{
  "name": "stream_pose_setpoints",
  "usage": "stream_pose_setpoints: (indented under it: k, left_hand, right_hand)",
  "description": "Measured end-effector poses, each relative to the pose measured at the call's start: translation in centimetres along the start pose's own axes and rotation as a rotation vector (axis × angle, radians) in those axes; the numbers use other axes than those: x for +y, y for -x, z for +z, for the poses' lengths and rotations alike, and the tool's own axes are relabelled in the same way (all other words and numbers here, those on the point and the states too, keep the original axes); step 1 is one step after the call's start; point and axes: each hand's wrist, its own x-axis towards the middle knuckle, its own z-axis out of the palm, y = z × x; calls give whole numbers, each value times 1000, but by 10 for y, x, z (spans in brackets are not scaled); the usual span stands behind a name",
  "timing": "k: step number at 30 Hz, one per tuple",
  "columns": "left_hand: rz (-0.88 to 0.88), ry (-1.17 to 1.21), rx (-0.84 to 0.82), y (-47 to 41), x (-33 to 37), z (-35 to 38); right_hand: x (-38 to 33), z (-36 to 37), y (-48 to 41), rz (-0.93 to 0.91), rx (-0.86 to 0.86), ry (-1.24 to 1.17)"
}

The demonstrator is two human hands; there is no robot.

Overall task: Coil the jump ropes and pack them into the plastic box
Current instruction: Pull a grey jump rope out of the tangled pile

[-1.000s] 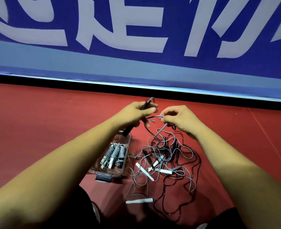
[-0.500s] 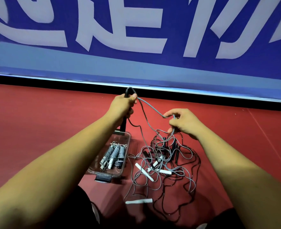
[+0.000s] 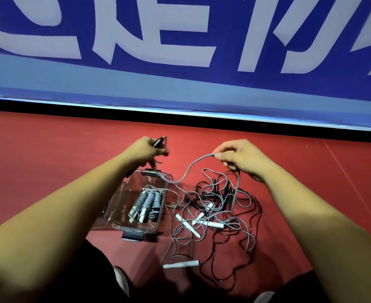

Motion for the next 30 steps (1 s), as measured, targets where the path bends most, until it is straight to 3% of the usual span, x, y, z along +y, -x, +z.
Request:
stream_pose_setpoints:
  k: [4, 7, 9, 11, 13, 15, 19, 22, 26, 28, 30]
  left_hand:
    - [123, 363, -271, 18, 40, 31]
    - [190, 393, -339, 22, 53, 47]
    - [184, 427, -184, 17, 57, 44]
    - [140, 613, 9, 7, 58, 31]
    - [95, 809, 172, -2, 51, 8]
    - [41, 856, 284, -9, 33, -15]
    - [-157, 344, 345, -13, -7, -37]
    - [-131, 220, 251, -11, -11, -28]
    - [123, 336, -148, 8, 25, 4]
    - [196, 326, -373, 17, 42, 18]
    - [236, 323, -468, 20, 50, 27]
  right_hand:
    - [-16, 17, -2, -73, 2, -37]
    - [-21, 16, -5, -115, 34, -128]
    - [-17, 9, -7, -120, 31, -122]
    - [-5, 0, -8, -71, -47, -28]
    - [14, -11, -6, 84, -198, 111]
    - [35, -23, -4, 241, -322, 197]
    - [49, -33, -2, 228, -251, 141]
    - [23, -21, -2, 54, -179, 214]
    - [-15, 9, -1, -107, -225, 170]
    - [-26, 15, -2, -166, -161, 78]
    - [-30, 12, -4, -203, -77, -19]
